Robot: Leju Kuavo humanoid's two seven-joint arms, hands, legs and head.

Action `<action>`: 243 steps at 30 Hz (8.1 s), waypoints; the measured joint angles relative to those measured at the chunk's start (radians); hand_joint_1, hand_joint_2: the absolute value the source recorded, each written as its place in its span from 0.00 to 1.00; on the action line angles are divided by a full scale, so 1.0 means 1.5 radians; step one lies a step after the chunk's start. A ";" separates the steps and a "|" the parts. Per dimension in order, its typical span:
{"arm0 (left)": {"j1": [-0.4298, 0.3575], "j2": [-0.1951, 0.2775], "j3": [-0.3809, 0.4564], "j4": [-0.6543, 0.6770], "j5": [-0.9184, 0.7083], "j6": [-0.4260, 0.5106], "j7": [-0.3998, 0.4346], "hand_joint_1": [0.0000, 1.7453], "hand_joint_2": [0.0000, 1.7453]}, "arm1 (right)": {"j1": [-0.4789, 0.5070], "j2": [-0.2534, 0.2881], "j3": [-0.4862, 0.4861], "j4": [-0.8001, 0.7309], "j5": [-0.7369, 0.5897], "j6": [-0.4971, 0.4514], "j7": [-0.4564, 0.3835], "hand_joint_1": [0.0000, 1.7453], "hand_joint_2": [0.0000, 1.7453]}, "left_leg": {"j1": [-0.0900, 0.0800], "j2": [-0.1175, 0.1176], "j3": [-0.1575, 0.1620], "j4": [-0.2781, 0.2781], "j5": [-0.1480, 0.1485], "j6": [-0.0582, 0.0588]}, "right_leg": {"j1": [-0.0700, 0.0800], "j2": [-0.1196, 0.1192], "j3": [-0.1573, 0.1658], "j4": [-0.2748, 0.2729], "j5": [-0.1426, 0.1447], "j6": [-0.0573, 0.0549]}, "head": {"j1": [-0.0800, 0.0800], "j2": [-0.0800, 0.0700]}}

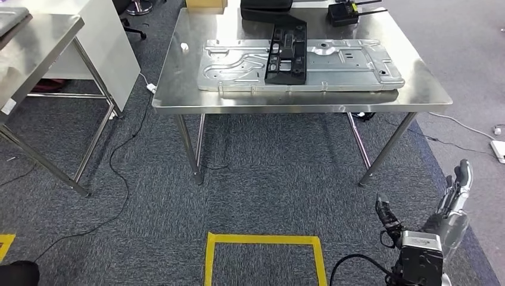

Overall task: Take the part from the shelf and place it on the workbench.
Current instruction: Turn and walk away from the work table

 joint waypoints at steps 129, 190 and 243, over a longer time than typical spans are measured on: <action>-0.001 0.003 0.013 -0.001 -0.006 -0.007 0.004 0.00 0.00 | -0.142 0.055 -0.666 1.082 0.346 0.147 0.406 0.00 0.00 | -0.006 0.015 0.003 0.021 -0.031 -0.004 | 0.005 -0.016 0.099 -0.145 0.060 -0.013 | -0.003 0.000; 0.007 0.003 0.013 -0.001 -0.014 -0.016 0.015 0.00 0.00 | -0.140 0.095 -0.637 1.092 0.401 0.203 0.440 0.00 0.00 | 0.004 0.048 0.018 0.016 -0.040 -0.011 | 0.002 -0.037 0.086 -0.144 0.072 -0.002 | 0.001 0.000; 0.004 0.016 0.014 -0.001 -0.007 -0.023 0.013 0.00 0.00 | -0.144 0.109 -0.623 1.097 0.432 0.219 0.464 0.00 0.00 | 0.001 -0.038 0.004 0.015 -0.021 0.002 | 0.004 0.072 0.068 -0.145 0.079 -0.008 | 0.001 0.000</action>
